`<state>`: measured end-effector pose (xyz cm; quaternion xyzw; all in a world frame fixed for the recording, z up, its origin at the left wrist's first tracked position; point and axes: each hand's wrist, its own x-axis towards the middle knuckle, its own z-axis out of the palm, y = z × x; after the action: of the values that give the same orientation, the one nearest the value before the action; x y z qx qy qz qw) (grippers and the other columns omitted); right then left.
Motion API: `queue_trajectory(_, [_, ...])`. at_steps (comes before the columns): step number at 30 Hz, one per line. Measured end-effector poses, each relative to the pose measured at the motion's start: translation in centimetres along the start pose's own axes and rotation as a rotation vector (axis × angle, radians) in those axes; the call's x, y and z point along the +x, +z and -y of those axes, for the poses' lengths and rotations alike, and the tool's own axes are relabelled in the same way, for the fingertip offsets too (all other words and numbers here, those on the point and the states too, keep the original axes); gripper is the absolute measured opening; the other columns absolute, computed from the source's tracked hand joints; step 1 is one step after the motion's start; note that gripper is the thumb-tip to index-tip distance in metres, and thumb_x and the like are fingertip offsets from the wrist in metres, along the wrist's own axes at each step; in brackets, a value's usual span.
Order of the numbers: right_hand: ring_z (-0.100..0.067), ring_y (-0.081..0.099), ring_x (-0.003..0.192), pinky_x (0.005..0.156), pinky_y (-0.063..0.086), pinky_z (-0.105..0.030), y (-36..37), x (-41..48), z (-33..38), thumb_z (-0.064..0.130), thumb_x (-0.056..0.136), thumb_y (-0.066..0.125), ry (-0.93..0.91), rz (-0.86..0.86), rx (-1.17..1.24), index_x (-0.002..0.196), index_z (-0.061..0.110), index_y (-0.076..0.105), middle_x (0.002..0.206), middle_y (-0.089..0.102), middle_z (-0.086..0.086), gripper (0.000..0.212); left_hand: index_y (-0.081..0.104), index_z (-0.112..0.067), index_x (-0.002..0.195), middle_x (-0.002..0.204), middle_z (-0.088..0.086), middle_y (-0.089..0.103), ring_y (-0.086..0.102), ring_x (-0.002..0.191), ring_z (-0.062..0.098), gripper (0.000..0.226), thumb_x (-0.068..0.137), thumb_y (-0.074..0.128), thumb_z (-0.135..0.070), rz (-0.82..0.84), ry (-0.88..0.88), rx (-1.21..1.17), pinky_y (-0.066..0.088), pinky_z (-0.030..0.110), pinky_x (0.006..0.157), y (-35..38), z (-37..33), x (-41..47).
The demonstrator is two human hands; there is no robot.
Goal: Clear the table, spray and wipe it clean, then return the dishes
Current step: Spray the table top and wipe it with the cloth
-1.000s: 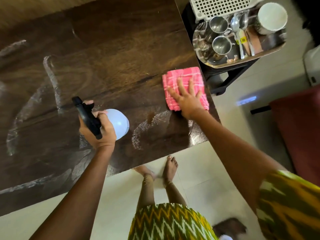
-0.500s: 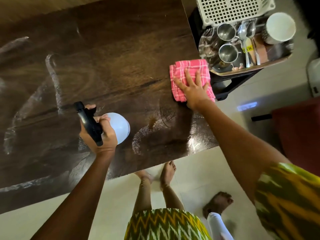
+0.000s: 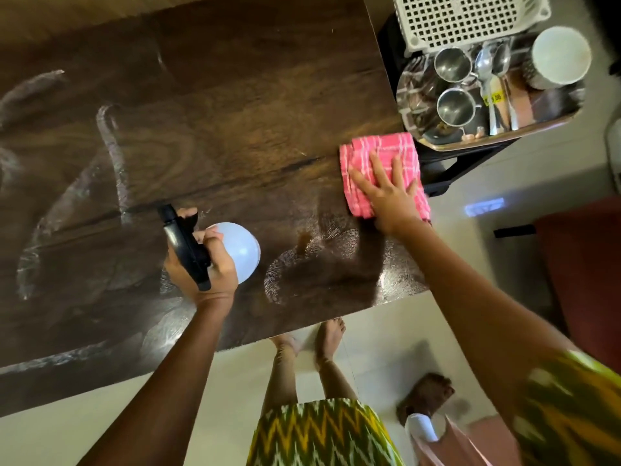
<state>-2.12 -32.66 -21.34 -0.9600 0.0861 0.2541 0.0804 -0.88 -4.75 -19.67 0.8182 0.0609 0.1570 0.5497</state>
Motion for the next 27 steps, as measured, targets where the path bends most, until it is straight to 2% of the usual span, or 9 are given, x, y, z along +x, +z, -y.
queue_trajectory(3, [-0.045,-0.020,0.138,0.105,0.006,-0.072,-1.3,3.8,4.7,0.003,0.086,0.052,-0.045,-0.024,-0.011,0.147,0.039,-0.002,0.155,-0.021,-0.005,0.089,0.058,0.021,0.086,0.095,-0.032,0.064,0.066,0.076,0.012,0.038,0.076,0.044,-0.014,-0.003,-0.009,-0.019,0.054,0.054,0.076,-0.1,-0.1,0.1])
queue_trajectory(6, [-0.045,-0.018,0.138,0.106,0.007,-0.071,1.6,0.6,8.0,0.015,0.089,0.054,-0.246,0.017,-0.145,0.147,0.036,-0.002,0.156,-0.019,-0.006,0.084,0.061,0.016,0.080,0.087,-0.035,0.063,0.064,0.071,0.009,0.041,0.075,0.046,-0.022,-0.021,-0.085,0.000,0.054,0.052,0.074,-0.1,-0.7,-0.1])
queue_trajectory(10, [-0.046,0.019,0.137,0.095,0.022,-0.072,6.5,-8.4,4.8,0.025,0.067,0.075,-0.421,0.006,-0.187,0.145,0.036,0.022,0.154,0.021,-0.008,0.095,0.066,0.008,0.088,0.090,-0.038,0.062,0.061,0.082,-0.008,0.045,0.072,0.043,-0.027,-0.016,-0.191,-0.019,0.053,0.037,0.081,-0.3,-2.5,0.0])
queue_trajectory(13, [-0.042,-0.012,0.137,0.102,0.003,-0.066,5.5,-8.5,1.3,0.020,0.077,0.073,-0.370,0.092,-0.211,0.143,0.039,-0.005,0.151,-0.014,-0.004,0.104,0.062,-0.032,0.098,0.092,-0.026,0.068,0.067,0.095,0.029,0.031,0.077,0.045,-0.017,-0.020,-0.245,-0.121,0.050,0.053,0.091,-0.4,-3.7,0.1])
queue_trajectory(15, [-0.041,-0.026,0.136,0.106,-0.001,-0.066,3.7,-5.4,1.4,0.016,0.088,0.059,-0.229,0.105,-0.196,0.143,0.040,-0.013,0.152,-0.027,-0.002,0.093,0.056,-0.025,0.105,0.093,-0.032,0.066,0.065,0.099,0.034,0.034,0.080,0.045,-0.005,-0.023,-0.267,-0.162,0.048,0.060,0.091,-0.4,-4.1,0.1])
queue_trajectory(19, [-0.042,-0.021,0.138,0.106,0.006,-0.071,0.3,1.9,7.0,0.005,0.084,0.055,-0.071,0.023,-0.031,0.147,0.040,0.002,0.156,-0.019,-0.001,0.089,0.057,-0.021,0.104,0.093,-0.020,0.070,0.066,0.102,0.024,0.030,0.080,0.050,-0.004,-0.041,-0.270,-0.187,0.050,0.056,0.091,-1.2,-3.9,0.5])
queue_trajectory(21, [-0.044,-0.019,0.138,0.106,0.007,-0.071,0.6,2.2,10.0,0.009,0.087,0.054,-0.151,0.006,-0.075,0.147,0.039,0.003,0.156,-0.019,-0.002,0.085,0.057,-0.024,0.100,0.092,-0.010,0.071,0.066,0.100,0.023,0.031,0.080,0.050,-0.001,-0.069,-0.265,-0.177,0.050,0.055,0.092,-1.8,-3.8,1.0])
queue_trajectory(24, [-0.044,-0.019,0.138,0.107,0.006,-0.069,3.5,-2.5,11.5,0.023,0.092,0.052,-0.390,0.039,-0.218,0.147,0.035,-0.004,0.155,-0.020,-0.005,0.080,0.057,-0.015,0.102,0.103,0.028,0.065,0.065,0.097,0.017,0.029,0.081,0.048,0.003,-0.112,-0.272,-0.197,0.048,0.056,0.094,-2.9,-3.5,1.5])
queue_trajectory(27, [-0.044,-0.009,0.139,0.104,0.009,-0.070,6.0,-8.3,8.2,0.024,0.082,0.067,-0.506,0.078,-0.221,0.147,0.037,0.003,0.158,-0.003,-0.008,0.092,0.055,-0.011,0.106,0.106,0.023,0.065,0.064,0.100,0.019,0.027,0.083,0.048,0.001,-0.119,-0.279,-0.193,0.048,0.051,0.097,-4.2,-2.5,2.2])
